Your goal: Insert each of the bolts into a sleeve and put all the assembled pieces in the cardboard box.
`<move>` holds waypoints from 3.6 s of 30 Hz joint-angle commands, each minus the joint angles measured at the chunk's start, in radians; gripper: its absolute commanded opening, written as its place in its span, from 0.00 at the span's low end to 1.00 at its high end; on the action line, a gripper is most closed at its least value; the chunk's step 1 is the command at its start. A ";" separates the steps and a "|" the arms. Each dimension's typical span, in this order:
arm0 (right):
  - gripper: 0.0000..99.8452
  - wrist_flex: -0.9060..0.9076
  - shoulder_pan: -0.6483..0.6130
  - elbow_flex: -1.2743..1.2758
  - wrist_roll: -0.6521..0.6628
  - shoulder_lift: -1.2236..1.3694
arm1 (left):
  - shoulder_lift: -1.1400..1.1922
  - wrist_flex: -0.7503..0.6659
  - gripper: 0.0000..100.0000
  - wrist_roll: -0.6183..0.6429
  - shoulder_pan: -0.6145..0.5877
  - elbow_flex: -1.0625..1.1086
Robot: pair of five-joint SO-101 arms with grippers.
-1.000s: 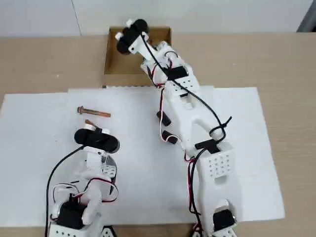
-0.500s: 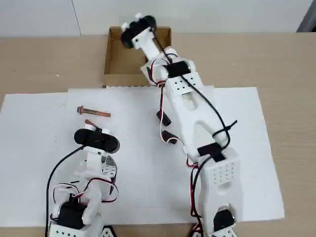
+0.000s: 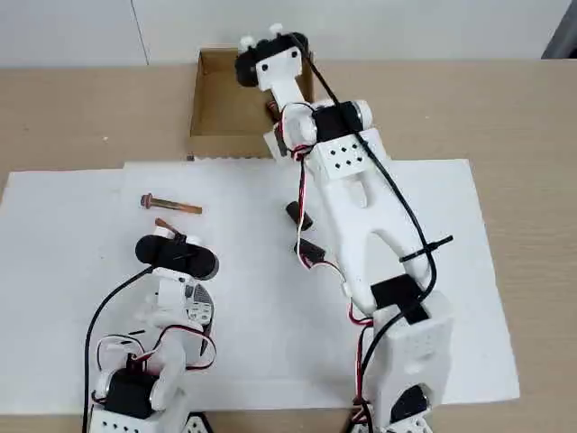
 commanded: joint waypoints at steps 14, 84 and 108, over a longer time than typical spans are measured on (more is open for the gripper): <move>0.00 0.271 -0.012 -0.048 -0.014 -0.059 | -0.009 -0.018 0.01 -0.002 -0.002 -0.005; 0.00 0.259 -0.041 -0.049 0.123 0.076 | -0.009 -0.018 0.01 -0.002 -0.002 -0.004; 0.00 0.321 0.254 0.606 0.066 -0.627 | 0.008 -0.060 0.01 -0.006 -0.009 -0.252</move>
